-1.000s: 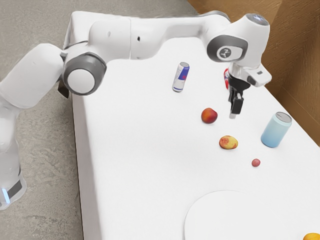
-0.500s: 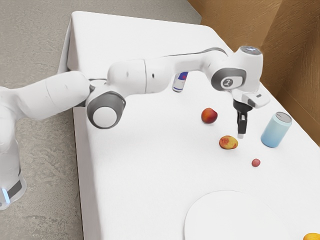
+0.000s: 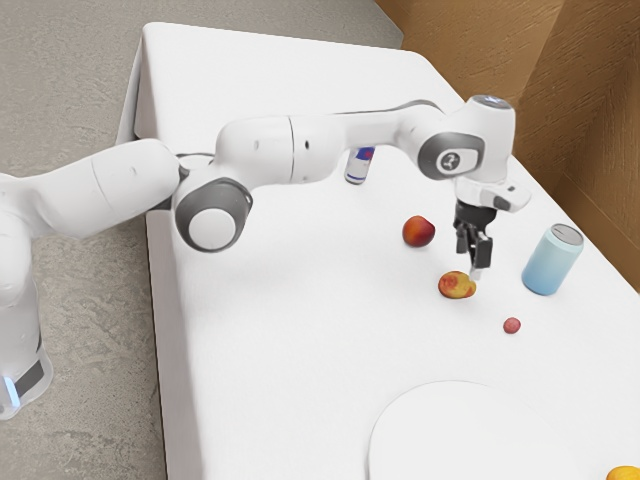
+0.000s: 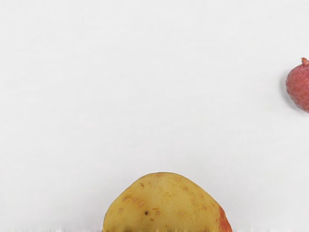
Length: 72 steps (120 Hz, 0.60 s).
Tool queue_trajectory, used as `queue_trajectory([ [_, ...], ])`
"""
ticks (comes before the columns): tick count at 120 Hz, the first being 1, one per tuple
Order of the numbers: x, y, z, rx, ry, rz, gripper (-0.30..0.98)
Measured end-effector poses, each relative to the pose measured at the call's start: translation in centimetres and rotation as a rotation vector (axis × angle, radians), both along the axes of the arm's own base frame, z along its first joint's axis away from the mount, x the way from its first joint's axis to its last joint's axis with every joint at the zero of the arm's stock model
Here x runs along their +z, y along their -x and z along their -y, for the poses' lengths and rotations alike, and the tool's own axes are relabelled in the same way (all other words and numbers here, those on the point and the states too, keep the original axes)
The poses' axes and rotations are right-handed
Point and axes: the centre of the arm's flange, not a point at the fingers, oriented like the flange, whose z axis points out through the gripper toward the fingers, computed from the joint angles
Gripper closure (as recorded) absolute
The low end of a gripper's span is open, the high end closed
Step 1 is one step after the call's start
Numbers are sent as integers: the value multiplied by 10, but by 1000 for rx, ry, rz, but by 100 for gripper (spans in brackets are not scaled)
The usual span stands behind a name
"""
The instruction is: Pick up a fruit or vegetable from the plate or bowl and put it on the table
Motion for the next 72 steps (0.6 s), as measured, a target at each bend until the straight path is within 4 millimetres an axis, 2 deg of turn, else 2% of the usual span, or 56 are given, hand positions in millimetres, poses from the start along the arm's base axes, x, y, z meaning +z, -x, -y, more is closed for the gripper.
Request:
queue_trajectory([
  [25,-24,-3,3,35,24,-32,0],
  [48,-22,-2,15,41,47,-35,0],
  [72,-25,-3,12,63,52,-46,0],
])
